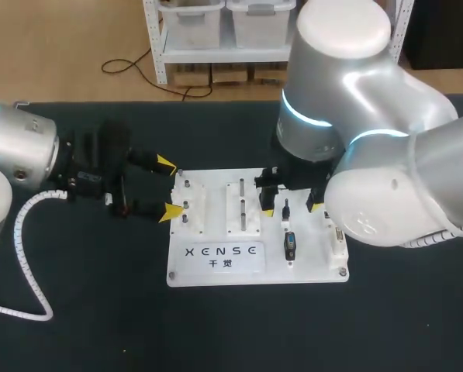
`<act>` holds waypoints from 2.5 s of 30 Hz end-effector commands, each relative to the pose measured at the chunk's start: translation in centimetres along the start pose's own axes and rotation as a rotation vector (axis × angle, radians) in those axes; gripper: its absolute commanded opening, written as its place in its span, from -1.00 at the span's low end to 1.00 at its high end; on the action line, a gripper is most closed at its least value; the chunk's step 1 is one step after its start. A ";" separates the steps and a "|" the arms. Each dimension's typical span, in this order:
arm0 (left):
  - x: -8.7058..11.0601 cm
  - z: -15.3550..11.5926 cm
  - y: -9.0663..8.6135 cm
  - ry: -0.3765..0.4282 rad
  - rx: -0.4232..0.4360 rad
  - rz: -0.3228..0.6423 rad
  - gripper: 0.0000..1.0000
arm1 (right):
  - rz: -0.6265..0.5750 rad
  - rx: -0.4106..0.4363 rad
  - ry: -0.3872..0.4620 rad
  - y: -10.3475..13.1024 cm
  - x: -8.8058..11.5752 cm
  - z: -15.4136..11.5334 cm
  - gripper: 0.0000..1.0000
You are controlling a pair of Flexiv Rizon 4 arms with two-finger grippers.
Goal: Insert the Ethernet cable into its matching sockets.
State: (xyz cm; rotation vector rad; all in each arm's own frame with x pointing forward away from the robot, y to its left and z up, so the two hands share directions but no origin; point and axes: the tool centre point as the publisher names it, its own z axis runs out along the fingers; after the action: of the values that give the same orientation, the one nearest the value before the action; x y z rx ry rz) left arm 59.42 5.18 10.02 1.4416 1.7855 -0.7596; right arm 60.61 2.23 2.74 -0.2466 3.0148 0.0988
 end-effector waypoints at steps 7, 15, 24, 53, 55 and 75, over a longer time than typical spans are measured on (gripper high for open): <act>0.2 0.0 0.0 -0.005 -0.001 0.002 1.00 | -0.016 0.006 0.010 0.4 -0.1 0.6 -0.16; 0.2 0.0 0.0 -0.005 -0.001 0.002 1.00 | -0.032 0.001 0.019 0.6 -0.1 0.9 -0.44; 0.2 0.0 0.0 -0.005 -0.001 0.002 1.00 | -0.023 0.011 0.018 0.6 -0.3 1.0 -0.44; 0.2 0.0 0.0 -0.005 -0.001 0.002 1.00 | 0.021 0.060 0.007 -3.4 0.0 -2.5 -1.00; 0.2 0.0 0.0 -0.005 -0.001 0.002 1.00 | 0.036 0.069 0.008 -4.1 0.2 -2.6 -1.00; 0.2 0.0 0.0 -0.005 -0.001 0.002 1.00 | 0.101 0.097 0.026 -7.2 0.4 -1.2 -1.00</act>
State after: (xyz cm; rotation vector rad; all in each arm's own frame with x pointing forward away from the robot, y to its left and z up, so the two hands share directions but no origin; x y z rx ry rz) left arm 59.40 5.21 10.04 1.4418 1.7859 -0.7595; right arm 61.24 -5.00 3.71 -0.0892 3.0486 -0.0439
